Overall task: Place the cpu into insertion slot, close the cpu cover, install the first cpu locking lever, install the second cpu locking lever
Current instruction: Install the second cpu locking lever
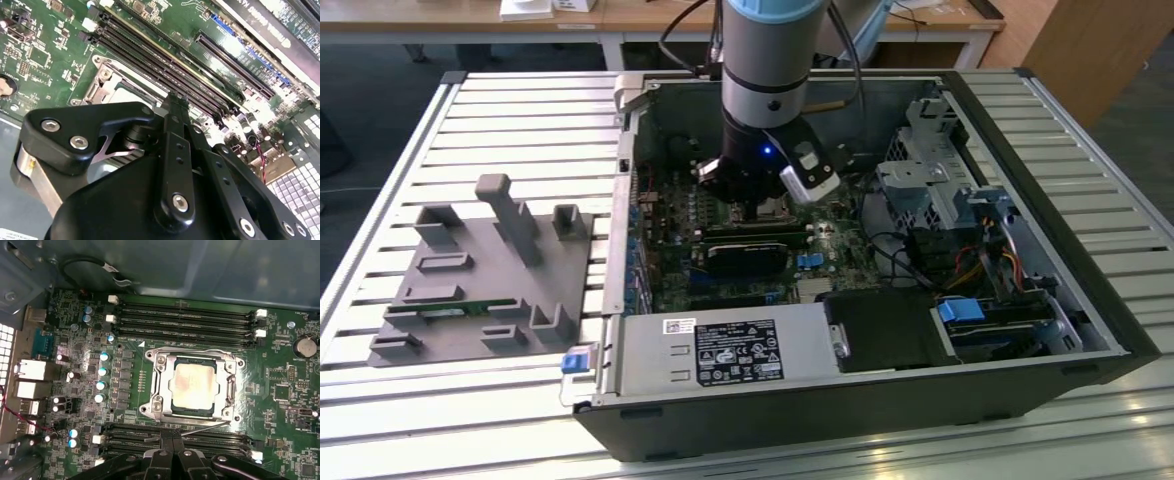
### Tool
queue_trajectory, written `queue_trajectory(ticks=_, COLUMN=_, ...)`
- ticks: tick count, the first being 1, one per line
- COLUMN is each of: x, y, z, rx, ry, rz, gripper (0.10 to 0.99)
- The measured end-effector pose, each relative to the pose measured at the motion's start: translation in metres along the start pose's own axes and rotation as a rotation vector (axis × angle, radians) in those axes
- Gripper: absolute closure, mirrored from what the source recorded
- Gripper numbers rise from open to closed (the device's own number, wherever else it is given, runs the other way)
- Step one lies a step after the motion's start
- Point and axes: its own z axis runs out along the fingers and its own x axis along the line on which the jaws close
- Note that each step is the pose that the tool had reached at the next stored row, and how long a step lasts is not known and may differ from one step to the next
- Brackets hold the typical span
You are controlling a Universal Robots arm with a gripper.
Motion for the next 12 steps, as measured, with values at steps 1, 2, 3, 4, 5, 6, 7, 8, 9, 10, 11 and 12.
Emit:
queue_trajectory(ticks=1, x=0.0001, y=-0.0001, z=0.0012, rx=0.000, ry=0.0000, rz=0.000, gripper=0.980)
queue_trajectory(ticks=2, x=0.0001, y=-0.0003, z=0.0026, rx=0.000, ry=0.0000, rz=0.000, gripper=0.980)
queue_trajectory(ticks=3, x=0.0001, y=-0.0005, z=0.0041, rx=0.000, ry=0.0000, rz=0.000, gripper=0.980)
queue_trajectory(ticks=4, x=0.0002, y=-0.0006, z=0.0056, rx=-0.001, ry=0.0000, rz=0.000, gripper=0.980)
queue_trajectory(ticks=5, x=0.0003, y=-0.0007, z=0.0063, rx=-0.003, ry=-0.0002, rz=0.000, gripper=0.980)
queue_trajectory(ticks=6, x=0.0009, y=-0.0008, z=0.0066, rx=-0.007, ry=-0.0004, rz=0.000, gripper=0.980)
queue_trajectory(ticks=7, x=0.0014, y=-0.0008, z=0.0069, rx=-0.014, ry=-0.0009, rz=0.000, gripper=0.980)
queue_trajectory(ticks=8, x=0.0016, y=-0.0009, z=0.0072, rx=-0.020, ry=-0.0016, rz=0.001, gripper=0.980)
queue_trajectory(ticks=9, x=0.0019, y=-0.0014, z=0.0074, rx=-0.025, ry=-0.0019, rz=0.001, gripper=0.980)
queue_trajectory(ticks=10, x=0.0025, y=-0.0020, z=0.0076, rx=-0.032, ry=-0.0025, rz=0.001, gripper=0.980)
queue_trajectory(ticks=11, x=0.0034, y=-0.0025, z=0.0079, rx=-0.038, ry=-0.0030, rz=0.002, gripper=0.980)
queue_trajectory(ticks=12, x=0.0044, y=-0.0030, z=0.0082, rx=-0.043, ry=-0.0034, rz=0.002, gripper=0.980)
